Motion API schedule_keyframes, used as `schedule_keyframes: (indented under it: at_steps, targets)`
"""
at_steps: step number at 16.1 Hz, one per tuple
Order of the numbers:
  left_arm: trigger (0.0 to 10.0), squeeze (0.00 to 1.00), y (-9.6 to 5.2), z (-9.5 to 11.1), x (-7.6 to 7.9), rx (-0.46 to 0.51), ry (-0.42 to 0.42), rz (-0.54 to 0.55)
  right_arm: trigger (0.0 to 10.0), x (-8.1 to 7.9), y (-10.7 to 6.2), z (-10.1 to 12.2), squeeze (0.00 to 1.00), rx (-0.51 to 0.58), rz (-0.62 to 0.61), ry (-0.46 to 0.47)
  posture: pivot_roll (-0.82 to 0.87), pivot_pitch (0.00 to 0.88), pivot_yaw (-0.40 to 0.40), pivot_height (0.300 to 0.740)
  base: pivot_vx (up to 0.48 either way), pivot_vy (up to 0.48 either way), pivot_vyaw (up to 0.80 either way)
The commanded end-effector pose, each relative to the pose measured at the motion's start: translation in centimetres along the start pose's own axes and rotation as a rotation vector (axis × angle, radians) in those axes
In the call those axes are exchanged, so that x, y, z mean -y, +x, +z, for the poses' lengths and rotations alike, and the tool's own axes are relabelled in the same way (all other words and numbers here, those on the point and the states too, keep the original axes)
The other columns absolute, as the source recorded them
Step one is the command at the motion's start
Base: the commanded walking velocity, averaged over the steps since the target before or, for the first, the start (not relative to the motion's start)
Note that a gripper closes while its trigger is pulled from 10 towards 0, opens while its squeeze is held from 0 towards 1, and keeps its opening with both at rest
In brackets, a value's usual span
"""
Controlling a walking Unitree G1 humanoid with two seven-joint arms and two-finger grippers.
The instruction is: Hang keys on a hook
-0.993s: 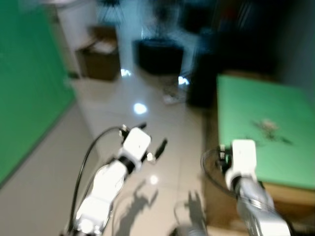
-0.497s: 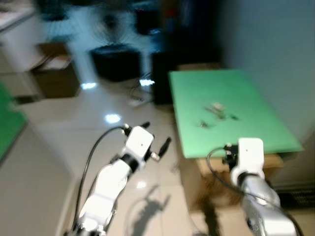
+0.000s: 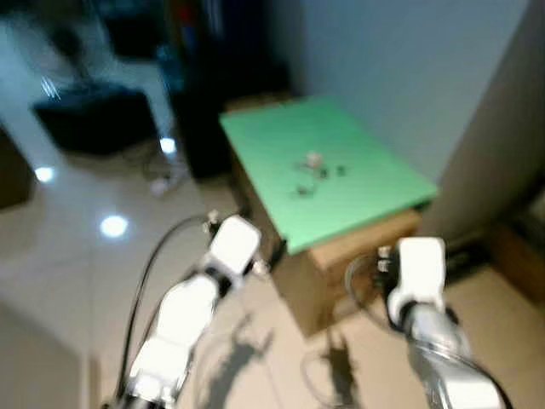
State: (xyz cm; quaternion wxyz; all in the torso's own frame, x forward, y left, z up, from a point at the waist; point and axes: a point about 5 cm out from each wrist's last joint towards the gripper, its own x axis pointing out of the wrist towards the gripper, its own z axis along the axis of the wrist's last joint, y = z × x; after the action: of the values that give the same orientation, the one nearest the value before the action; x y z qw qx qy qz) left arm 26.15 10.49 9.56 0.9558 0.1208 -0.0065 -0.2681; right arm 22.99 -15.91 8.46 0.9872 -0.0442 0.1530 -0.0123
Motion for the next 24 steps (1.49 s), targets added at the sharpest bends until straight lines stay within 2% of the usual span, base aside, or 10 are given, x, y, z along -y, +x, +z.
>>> schedule_keyframes:
  at_steps: [1, 3, 5, 6, 9, 14, 16, 24]
  targets:
    - [10.0, 0.0, 0.3, 0.3, 0.2, 0.013, -0.002, 0.005, 10.0, 0.7, 0.3, 0.6, 0.0, 0.036, -0.013, -0.048, -0.17, 0.0, 0.044, 0.718, 0.0, -0.48, -0.8]
    - [10.0, 0.0, 0.2, 0.3, 0.0, 0.014, -0.054, 0.038, 10.0, 0.8, 0.5, 0.7, 0.0, 0.051, -0.009, -0.075, -0.17, 0.0, 0.041, 0.718, 0.0, -0.159, -0.69]
    - [10.0, 0.0, 0.3, 0.5, -0.6, 0.022, -0.037, 0.106, 10.0, 0.9, 0.7, 1.1, 0.0, 0.079, -0.003, -0.103, -0.17, 0.0, 0.039, 0.718, 0.0, 0.0, 0.0]
    - [10.0, 0.0, 0.5, 0.6, -0.6, 0.027, -0.035, 0.114, 10.0, 1.0, 0.8, 1.6, 0.0, 0.11, 0.008, -0.139, -0.17, 0.0, 0.039, 0.718, 0.0, 0.0, 0.0]
    - [10.0, 0.0, 0.6, 1.0, -0.9, 0.054, -0.033, 0.124, 10.0, 1.3, 1.0, 1.9, 0.0, 0.134, 0.003, -0.14, -0.18, 0.0, 0.036, 0.718, 0.0, 0.0, 0.0]
    - [10.0, 0.0, 0.7, 1.2, -1.5, 0.069, -0.051, 0.157, 10.0, 1.1, 1.0, 1.8, 0.0, 0.147, 0.003, -0.136, -0.17, 0.0, 0.034, 0.718, 0.374, 0.0, 0.0]
    - [10.0, 0.0, 0.7, 1.2, -1.5, 0.069, -0.049, 0.152, 10.0, 0.7, 1.0, 1.5, 0.0, 0.133, 0.058, -0.188, -0.17, 0.0, 0.037, 0.718, 0.439, 0.0, 0.0]
    - [10.0, 0.0, 0.8, 1.1, -1.6, 0.06, -0.048, 0.14, 10.0, 0.6, 1.1, 1.6, 0.0, 0.149, 0.061, -0.198, -0.17, 0.0, 0.048, 0.718, 0.445, 0.0, 0.78]
